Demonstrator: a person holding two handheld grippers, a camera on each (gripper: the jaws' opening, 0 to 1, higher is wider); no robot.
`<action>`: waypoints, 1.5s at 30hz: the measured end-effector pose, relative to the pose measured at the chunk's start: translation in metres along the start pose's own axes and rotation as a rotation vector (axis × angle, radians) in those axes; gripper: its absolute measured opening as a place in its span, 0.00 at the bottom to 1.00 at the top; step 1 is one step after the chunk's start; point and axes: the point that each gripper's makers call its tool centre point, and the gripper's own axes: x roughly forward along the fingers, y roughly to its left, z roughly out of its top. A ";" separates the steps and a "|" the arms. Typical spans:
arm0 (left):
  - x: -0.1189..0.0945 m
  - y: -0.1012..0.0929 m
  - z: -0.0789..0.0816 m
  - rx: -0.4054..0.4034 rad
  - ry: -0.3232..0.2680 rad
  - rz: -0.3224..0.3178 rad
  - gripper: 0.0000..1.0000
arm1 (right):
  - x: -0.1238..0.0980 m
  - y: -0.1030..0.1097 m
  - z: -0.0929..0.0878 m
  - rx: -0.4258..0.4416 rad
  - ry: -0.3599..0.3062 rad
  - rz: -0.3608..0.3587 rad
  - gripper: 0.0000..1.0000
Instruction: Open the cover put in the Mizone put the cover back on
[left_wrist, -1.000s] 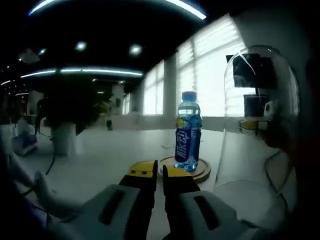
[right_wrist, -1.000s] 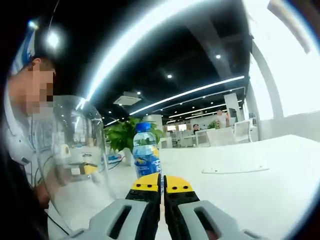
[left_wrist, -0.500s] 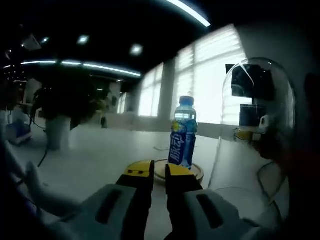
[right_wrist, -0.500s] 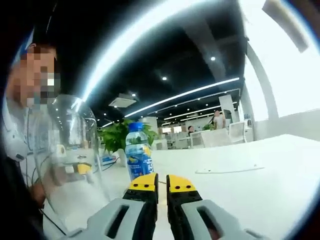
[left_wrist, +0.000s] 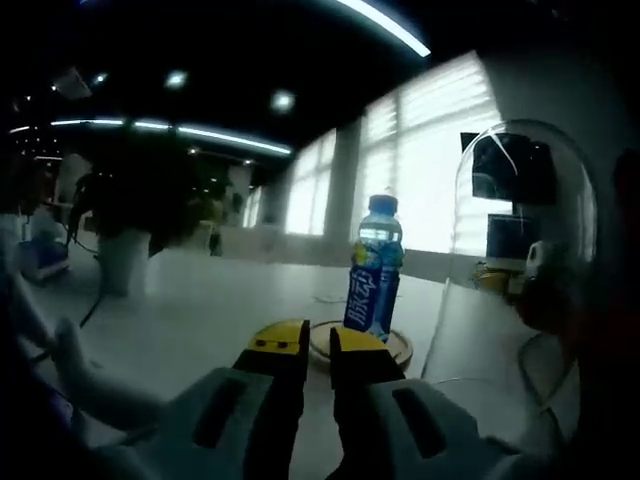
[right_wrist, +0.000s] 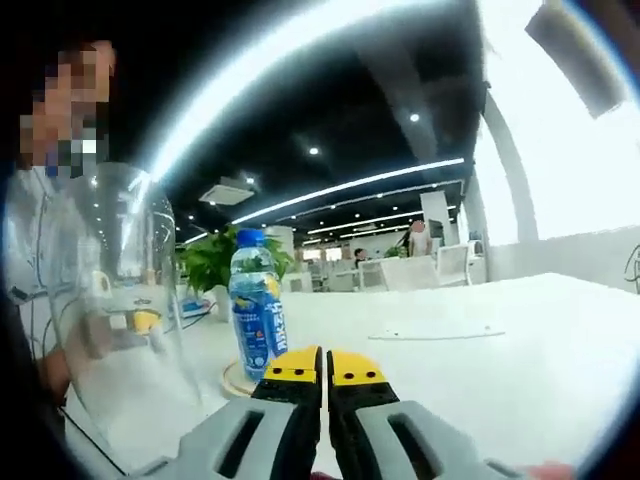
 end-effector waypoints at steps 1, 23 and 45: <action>0.000 -0.001 0.001 0.003 -0.004 -0.004 0.06 | 0.002 0.006 -0.002 -0.033 0.013 0.033 0.00; 0.003 -0.005 -0.009 0.093 0.045 -0.026 0.08 | 0.004 -0.010 -0.003 -0.073 -0.026 0.010 0.00; 0.004 -0.039 -0.010 -0.018 0.104 -0.185 0.58 | -0.006 -0.015 0.018 -0.066 -0.102 -0.065 0.05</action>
